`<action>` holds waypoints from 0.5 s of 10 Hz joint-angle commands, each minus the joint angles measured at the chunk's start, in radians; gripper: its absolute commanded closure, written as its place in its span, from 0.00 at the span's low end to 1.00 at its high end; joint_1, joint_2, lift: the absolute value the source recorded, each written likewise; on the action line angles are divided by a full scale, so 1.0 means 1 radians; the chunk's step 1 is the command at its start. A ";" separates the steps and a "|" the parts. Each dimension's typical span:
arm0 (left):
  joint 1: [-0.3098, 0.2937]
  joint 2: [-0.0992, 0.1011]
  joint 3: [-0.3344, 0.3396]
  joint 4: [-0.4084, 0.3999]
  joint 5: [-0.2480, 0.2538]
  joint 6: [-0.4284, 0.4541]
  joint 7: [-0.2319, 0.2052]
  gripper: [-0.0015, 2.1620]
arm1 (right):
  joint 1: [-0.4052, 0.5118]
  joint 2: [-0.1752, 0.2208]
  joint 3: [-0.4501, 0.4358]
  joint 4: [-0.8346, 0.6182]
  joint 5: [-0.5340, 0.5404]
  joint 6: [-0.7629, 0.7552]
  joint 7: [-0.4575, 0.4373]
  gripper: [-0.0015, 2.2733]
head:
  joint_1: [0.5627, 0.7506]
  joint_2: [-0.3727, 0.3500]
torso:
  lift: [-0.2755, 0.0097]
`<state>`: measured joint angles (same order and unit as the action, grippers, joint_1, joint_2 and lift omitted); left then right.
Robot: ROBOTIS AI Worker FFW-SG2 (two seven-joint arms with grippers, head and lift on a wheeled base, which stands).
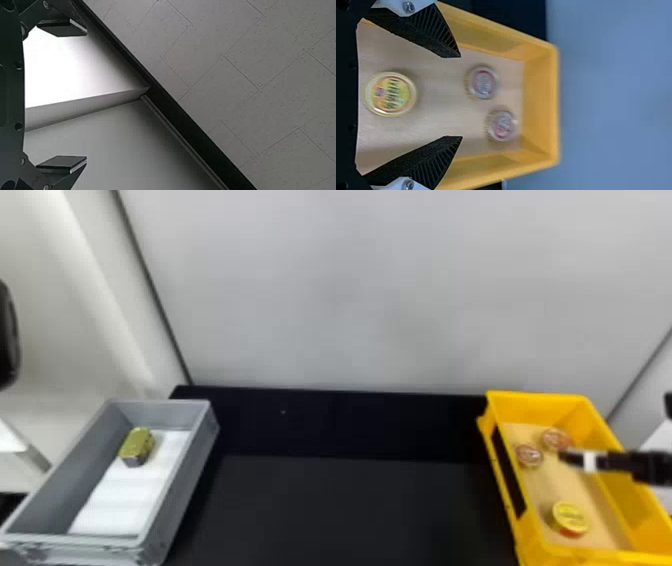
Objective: Pick up the round yellow can and place it in the yellow rectangular box
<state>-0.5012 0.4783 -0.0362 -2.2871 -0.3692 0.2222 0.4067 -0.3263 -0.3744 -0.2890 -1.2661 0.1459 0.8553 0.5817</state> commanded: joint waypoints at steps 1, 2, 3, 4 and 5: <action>0.010 0.001 0.005 0.000 -0.001 -0.001 0.000 0.07 | -0.020 -0.001 0.033 -0.260 0.001 0.029 -0.075 0.03 | 0.53 0.59 | 0.93; 0.013 0.001 0.007 0.000 -0.001 0.000 0.000 0.07 | -0.037 -0.001 0.054 -0.372 0.001 0.036 -0.141 0.04 | 0.53 0.59 | 0.93; 0.015 0.001 0.007 0.000 0.001 0.000 0.000 0.07 | -0.057 0.003 0.080 -0.487 0.001 0.029 -0.220 0.04 | 0.53 0.59 | 0.93; 0.015 0.001 0.007 0.000 -0.001 0.003 0.000 0.07 | -0.076 0.002 0.123 -0.596 0.031 -0.007 -0.293 0.04 | 0.53 0.59 | 0.93; 0.013 0.001 0.007 0.001 -0.001 0.005 0.000 0.07 | -0.102 0.005 0.168 -0.690 0.092 -0.048 -0.355 0.04 | 0.53 0.59 | 0.93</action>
<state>-0.4864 0.4789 -0.0291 -2.2872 -0.3694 0.2245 0.4067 -0.3949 -0.3724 -0.1804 -1.8160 0.1751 0.8580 0.2827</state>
